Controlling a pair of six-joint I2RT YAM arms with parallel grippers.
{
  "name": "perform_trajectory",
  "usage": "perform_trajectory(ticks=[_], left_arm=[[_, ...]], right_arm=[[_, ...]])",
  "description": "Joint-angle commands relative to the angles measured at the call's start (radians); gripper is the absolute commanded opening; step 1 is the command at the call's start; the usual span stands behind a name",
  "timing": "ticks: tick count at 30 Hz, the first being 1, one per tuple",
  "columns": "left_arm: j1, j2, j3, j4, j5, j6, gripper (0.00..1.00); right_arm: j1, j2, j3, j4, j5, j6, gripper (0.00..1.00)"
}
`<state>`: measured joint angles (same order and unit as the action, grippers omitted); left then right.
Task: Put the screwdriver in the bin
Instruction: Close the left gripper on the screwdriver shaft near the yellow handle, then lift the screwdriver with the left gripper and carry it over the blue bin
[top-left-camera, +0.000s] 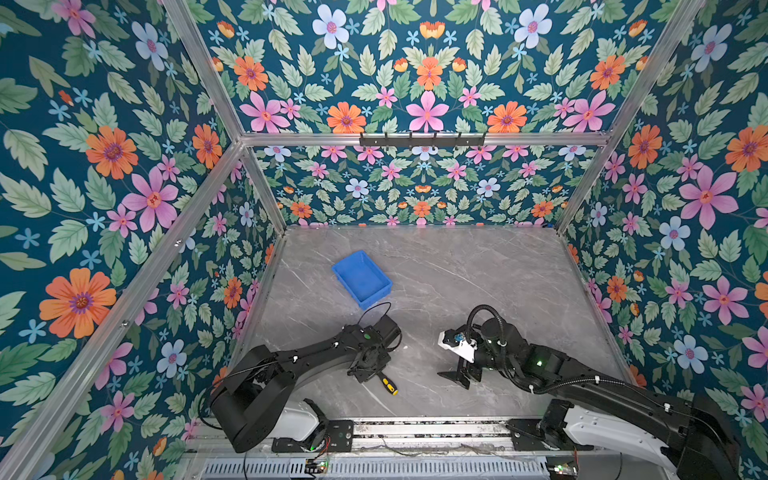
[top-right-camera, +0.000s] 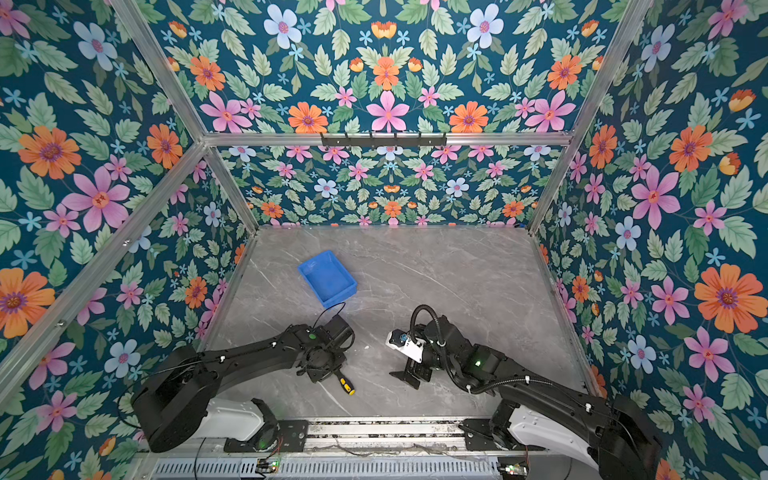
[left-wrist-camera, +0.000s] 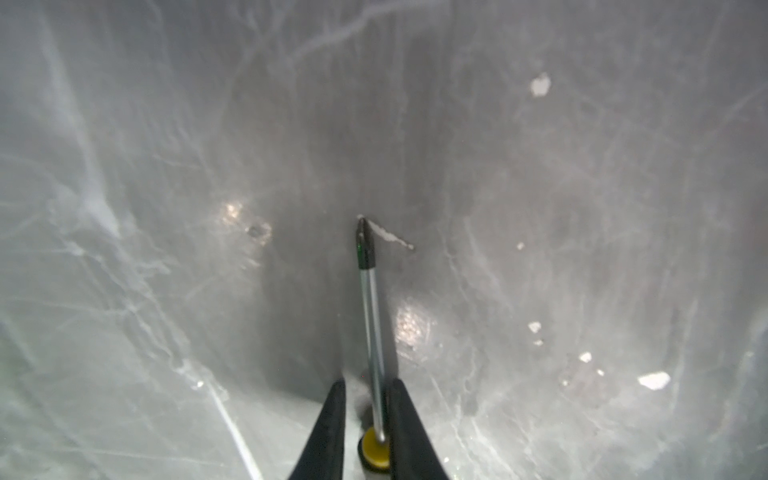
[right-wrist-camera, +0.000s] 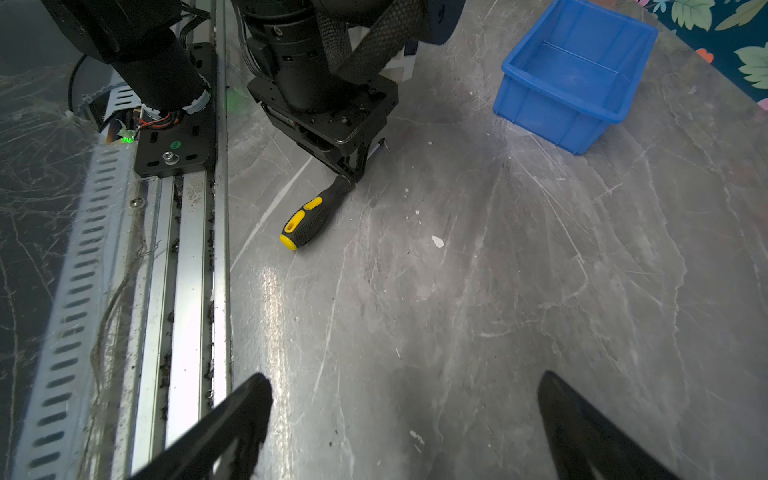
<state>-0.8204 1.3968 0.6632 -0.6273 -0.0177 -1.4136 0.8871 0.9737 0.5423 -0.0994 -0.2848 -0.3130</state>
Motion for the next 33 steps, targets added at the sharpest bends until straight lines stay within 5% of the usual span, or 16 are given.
perform_trajectory(ticks=[1, 8, 33], left_arm=[[0.003, 0.029, -0.010, 0.029, -0.020, 0.003, 0.16], [0.003, 0.035, -0.021, 0.059, -0.028, 0.002, 0.00], [0.084, -0.062, 0.239, -0.067, -0.251, 0.140, 0.00]], right_arm=[[0.001, -0.011, 0.006, 0.009, -0.004, -0.004, 0.99], [0.000, -0.021, 0.008, 0.004, 0.003, 0.001, 0.99], [0.001, 0.048, 0.053, 0.145, -0.022, -0.020, 0.99]])
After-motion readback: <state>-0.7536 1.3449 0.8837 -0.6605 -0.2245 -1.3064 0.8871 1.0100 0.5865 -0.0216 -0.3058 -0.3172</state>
